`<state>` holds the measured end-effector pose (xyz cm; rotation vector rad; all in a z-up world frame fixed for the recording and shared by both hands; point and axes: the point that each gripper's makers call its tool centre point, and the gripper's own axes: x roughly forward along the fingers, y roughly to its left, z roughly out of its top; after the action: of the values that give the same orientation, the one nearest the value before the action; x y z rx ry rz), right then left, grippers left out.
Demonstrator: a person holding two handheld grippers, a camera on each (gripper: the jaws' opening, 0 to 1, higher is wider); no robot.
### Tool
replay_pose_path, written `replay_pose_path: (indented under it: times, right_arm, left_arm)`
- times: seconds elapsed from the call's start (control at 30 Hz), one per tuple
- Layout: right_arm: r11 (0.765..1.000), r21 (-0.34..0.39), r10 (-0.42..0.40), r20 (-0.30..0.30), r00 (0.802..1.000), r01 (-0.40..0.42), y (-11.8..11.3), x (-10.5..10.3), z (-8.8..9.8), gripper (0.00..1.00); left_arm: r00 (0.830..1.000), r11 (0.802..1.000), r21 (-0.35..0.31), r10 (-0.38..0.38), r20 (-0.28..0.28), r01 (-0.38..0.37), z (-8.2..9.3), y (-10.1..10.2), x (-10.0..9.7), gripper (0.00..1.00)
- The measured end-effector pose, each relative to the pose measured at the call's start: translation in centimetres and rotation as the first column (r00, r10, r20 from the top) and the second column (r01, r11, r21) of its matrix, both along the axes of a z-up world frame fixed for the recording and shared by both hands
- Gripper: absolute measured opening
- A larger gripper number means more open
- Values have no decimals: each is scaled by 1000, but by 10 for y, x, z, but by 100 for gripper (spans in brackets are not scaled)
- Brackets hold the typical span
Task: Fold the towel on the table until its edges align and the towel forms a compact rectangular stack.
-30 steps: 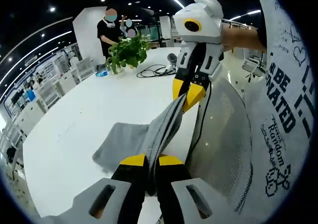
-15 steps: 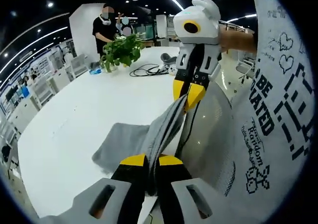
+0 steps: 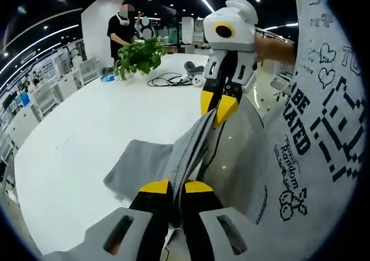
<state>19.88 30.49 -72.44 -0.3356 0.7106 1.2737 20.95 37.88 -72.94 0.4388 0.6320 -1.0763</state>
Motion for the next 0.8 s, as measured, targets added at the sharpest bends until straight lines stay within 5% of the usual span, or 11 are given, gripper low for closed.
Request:
replay_pose_path:
  times: [0.8]
  right_arm:
    - [996, 11, -83, -39, 996, 84, -5, 48, -2, 4]
  left_arm:
    - [996, 996, 8, -85, -26, 85, -7, -7, 47, 7]
